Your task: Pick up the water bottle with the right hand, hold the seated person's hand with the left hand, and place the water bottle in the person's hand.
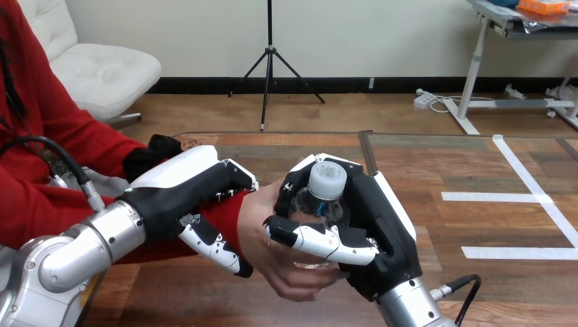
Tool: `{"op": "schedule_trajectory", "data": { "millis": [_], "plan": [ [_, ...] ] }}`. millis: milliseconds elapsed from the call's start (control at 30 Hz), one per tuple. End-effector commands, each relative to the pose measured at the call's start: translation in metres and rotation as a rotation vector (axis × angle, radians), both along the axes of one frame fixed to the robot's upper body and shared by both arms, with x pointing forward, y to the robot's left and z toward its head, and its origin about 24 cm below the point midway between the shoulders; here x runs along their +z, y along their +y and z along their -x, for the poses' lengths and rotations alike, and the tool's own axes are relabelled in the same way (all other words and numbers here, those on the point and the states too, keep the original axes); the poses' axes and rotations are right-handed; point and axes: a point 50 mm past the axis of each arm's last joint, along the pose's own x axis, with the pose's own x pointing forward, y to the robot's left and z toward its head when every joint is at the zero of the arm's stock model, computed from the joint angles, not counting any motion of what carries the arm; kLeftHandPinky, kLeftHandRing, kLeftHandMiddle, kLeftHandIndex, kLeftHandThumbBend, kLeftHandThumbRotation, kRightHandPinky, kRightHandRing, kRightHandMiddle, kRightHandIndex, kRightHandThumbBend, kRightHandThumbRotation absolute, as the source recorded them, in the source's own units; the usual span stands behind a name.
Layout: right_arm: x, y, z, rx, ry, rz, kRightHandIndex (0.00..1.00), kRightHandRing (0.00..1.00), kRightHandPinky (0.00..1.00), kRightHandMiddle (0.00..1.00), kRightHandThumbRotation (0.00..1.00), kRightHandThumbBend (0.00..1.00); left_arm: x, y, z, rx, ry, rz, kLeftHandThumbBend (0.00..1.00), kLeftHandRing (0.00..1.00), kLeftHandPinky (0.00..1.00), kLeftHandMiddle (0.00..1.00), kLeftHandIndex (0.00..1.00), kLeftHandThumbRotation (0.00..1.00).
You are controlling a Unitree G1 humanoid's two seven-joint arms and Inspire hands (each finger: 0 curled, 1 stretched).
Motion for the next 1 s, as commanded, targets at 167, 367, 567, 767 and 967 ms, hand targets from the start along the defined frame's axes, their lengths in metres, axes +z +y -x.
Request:
{"op": "schedule_trajectory", "data": {
  "millis": [167, 367, 567, 767, 967],
  "plan": [
    [0.0216, 0.0203, -0.0095, 0.088, -0.113, -0.060, 0.40, 0.35, 0.31, 0.39, 0.00, 0.87, 0.0206, -0.0231, -0.0024, -0.083, -0.096, 0.054, 0.97, 0.36, 0.30, 0.43, 0.43, 0.00],
    [0.0218, 0.0204, -0.0101, 0.086, -0.117, -0.054, 0.40, 0.35, 0.31, 0.39, 0.00, 0.87, 0.0206, -0.0234, -0.0027, -0.082, -0.100, 0.049, 0.97, 0.36, 0.31, 0.43, 0.43, 0.00],
    [0.0223, 0.0199, -0.0107, 0.085, -0.118, -0.053, 0.40, 0.35, 0.30, 0.39, 0.00, 0.87, 0.0201, -0.0233, -0.0031, -0.078, -0.094, 0.060, 0.97, 0.36, 0.31, 0.43, 0.43, 0.00],
    [0.0229, 0.0191, -0.0114, 0.086, -0.122, -0.055, 0.39, 0.34, 0.30, 0.39, 0.00, 0.87, 0.0203, -0.0236, -0.0034, -0.075, -0.095, 0.055, 0.96, 0.36, 0.31, 0.43, 0.43, 0.00],
    [0.0232, 0.0186, -0.0118, 0.087, -0.121, -0.060, 0.39, 0.35, 0.30, 0.39, 0.00, 0.87, 0.0207, -0.0240, -0.0035, -0.075, -0.097, 0.055, 0.97, 0.36, 0.31, 0.43, 0.44, 0.00]
  ]
}}
